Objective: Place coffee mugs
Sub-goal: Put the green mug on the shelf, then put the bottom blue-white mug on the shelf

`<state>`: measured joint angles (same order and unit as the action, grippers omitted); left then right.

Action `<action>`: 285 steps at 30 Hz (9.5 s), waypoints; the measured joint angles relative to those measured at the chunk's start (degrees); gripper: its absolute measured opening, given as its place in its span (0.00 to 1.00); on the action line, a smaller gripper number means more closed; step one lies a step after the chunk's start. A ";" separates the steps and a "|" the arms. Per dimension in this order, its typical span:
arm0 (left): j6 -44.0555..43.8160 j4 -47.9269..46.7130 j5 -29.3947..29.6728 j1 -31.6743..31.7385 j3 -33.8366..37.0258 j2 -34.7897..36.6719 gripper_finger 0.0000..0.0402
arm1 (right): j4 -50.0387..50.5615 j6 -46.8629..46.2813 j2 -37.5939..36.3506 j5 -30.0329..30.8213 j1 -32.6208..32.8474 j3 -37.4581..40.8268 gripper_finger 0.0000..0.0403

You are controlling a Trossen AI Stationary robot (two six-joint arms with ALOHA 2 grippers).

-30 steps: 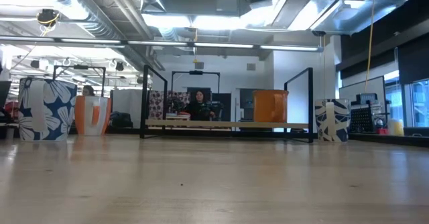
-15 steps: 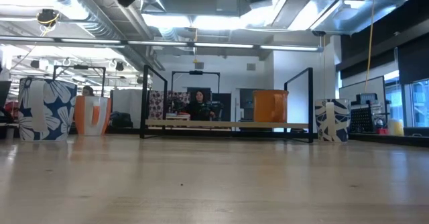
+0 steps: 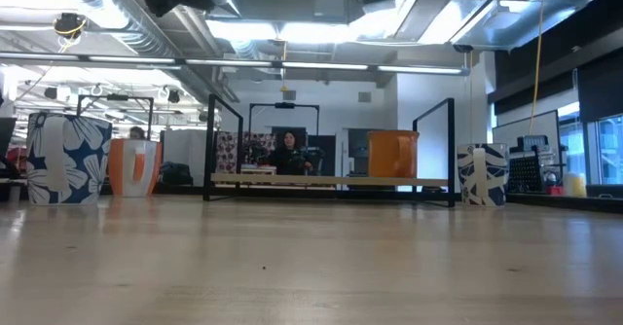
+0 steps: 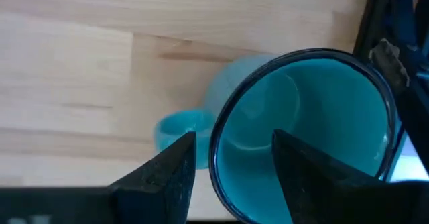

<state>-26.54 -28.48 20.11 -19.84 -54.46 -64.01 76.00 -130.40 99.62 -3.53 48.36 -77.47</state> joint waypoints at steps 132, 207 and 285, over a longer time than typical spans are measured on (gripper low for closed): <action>7.11 -5.57 0.20 3.33 0.07 0.44 0.37 | -18.96 120.49 -3.15 5.73 -49.97 1.31 0.44; 4.82 -7.16 10.86 3.35 0.02 15.30 0.37 | -12.30 144.14 21.59 0.59 -84.90 -40.87 0.01; 8.44 -6.96 15.10 9.76 0.09 14.86 0.37 | -9.43 145.78 23.34 -7.75 -77.61 -53.70 0.26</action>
<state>-18.11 -35.44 35.21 -10.09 -54.37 -49.15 66.57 15.38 122.96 -11.28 -29.25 -131.17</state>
